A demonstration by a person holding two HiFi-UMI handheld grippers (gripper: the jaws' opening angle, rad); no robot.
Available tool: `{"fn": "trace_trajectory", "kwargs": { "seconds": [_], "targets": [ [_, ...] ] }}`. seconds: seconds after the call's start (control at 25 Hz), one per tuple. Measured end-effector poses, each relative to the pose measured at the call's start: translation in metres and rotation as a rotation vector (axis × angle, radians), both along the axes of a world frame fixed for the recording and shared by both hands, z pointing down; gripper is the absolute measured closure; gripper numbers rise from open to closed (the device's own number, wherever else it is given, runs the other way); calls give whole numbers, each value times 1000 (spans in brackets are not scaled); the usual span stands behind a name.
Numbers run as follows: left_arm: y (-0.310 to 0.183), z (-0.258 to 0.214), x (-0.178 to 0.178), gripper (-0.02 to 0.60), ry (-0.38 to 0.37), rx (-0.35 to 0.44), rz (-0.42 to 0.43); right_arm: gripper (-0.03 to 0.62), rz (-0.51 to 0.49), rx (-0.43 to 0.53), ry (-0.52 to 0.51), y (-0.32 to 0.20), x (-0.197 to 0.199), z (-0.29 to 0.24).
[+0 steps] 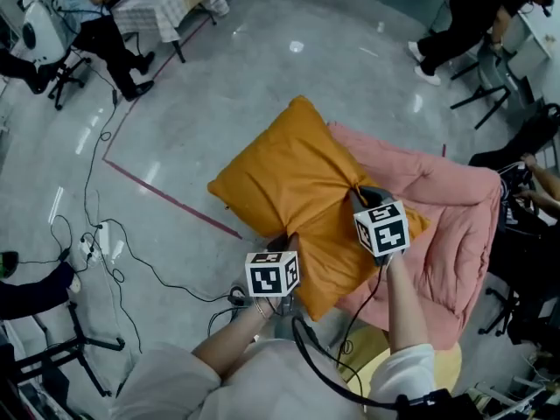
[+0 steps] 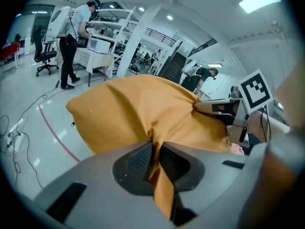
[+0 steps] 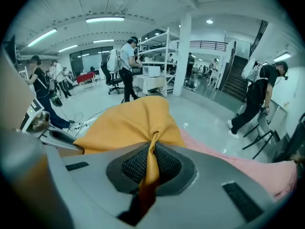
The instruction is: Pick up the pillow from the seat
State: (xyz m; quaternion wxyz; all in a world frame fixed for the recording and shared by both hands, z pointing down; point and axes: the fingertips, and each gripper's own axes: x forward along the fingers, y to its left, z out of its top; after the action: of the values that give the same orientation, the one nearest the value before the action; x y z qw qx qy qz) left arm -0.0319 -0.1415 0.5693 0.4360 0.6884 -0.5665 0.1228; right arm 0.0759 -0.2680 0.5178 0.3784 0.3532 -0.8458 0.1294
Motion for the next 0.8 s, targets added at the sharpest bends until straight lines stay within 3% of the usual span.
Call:
{"fn": "trace_trajectory", "kwargs": {
  "seconds": [0.32,0.56,0.8],
  "targets": [
    [40,-23,-112,543,-89,55,-151,557,-49,76,-118,44,-106,-24],
    [85,-45,-203,545,-207,97,-237,557,-91,39,-204,87,-193,-28],
    [131,-56,-277,545,-224,83,-283,559,-120,16,-246,130,-269,-34]
  ]
}}
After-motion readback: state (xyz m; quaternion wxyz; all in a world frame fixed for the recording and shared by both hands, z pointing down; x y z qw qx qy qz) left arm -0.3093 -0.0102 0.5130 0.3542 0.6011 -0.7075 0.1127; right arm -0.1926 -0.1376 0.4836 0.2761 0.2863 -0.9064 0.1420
